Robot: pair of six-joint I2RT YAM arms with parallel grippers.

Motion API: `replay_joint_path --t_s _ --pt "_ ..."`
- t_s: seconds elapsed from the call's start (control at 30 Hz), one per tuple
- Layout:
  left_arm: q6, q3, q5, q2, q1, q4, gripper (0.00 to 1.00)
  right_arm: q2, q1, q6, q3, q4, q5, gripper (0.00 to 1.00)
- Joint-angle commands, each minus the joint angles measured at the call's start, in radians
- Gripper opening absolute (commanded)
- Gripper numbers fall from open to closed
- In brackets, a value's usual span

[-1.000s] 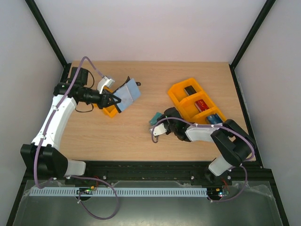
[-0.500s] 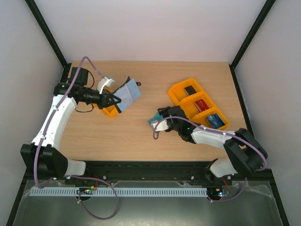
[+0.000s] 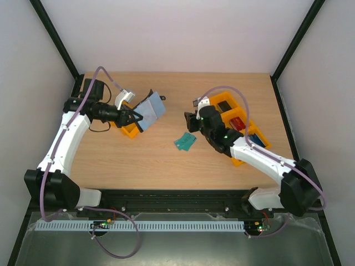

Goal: Take the credit cards out of the card holder

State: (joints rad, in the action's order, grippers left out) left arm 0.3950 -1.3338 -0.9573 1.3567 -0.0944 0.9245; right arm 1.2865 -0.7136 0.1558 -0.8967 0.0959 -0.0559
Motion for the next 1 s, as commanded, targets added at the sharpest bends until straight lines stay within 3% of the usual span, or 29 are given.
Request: replay_joint_path --t_s 0.0,0.2,0.37,0.53,0.97 --pt "-0.005 0.012 -0.012 -0.019 0.002 -0.021 0.02 0.099 0.000 0.471 0.028 -0.275 -0.025 0.42" --pt "-0.005 0.017 -0.010 -0.018 0.002 -0.023 0.02 0.244 0.000 0.549 0.080 -0.276 0.052 0.17" --pt "-0.004 0.017 -0.010 -0.016 0.002 -0.020 0.02 0.345 0.006 0.528 0.052 -0.298 0.002 0.12" --pt "-0.001 0.012 -0.013 -0.007 0.002 -0.016 0.02 0.432 0.014 0.521 0.031 -0.288 0.065 0.06" --pt "0.002 0.012 -0.007 0.001 0.002 -0.014 0.02 0.487 0.065 0.513 -0.029 -0.237 0.024 0.04"
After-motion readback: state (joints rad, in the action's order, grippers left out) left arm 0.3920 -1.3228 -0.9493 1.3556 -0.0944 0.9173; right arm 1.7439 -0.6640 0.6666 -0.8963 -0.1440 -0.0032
